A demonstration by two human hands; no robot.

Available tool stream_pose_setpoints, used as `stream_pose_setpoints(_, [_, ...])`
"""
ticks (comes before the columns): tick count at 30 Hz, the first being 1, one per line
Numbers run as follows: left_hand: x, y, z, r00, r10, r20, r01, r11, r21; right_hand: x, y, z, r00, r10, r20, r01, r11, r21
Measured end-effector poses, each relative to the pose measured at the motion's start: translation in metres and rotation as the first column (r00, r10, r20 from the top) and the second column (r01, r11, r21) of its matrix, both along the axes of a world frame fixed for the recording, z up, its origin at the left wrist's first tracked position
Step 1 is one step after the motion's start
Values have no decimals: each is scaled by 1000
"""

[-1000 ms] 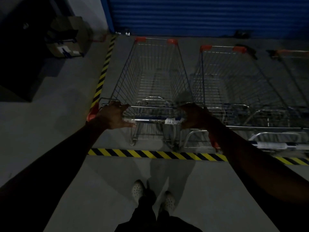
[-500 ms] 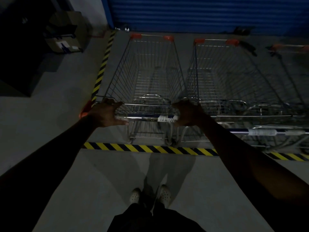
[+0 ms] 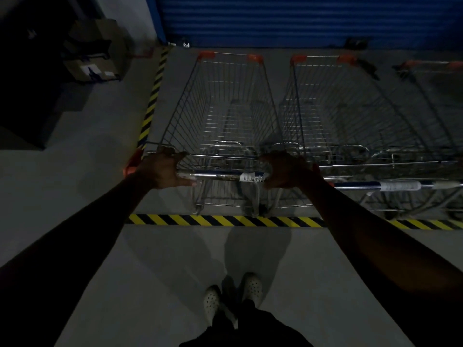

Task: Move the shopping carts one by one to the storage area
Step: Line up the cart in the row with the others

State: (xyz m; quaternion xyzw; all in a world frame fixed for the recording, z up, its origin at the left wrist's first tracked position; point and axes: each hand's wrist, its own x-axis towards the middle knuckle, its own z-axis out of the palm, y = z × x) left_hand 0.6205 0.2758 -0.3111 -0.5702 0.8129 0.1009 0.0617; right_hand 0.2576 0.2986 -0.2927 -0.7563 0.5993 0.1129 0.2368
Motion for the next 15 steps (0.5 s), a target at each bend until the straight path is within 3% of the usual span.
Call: stream_pose_setpoints(15, [2, 5, -1, 998, -53, 13, 54, 996, -69, 13, 20, 19, 998, -25, -49, 22, 998, -66])
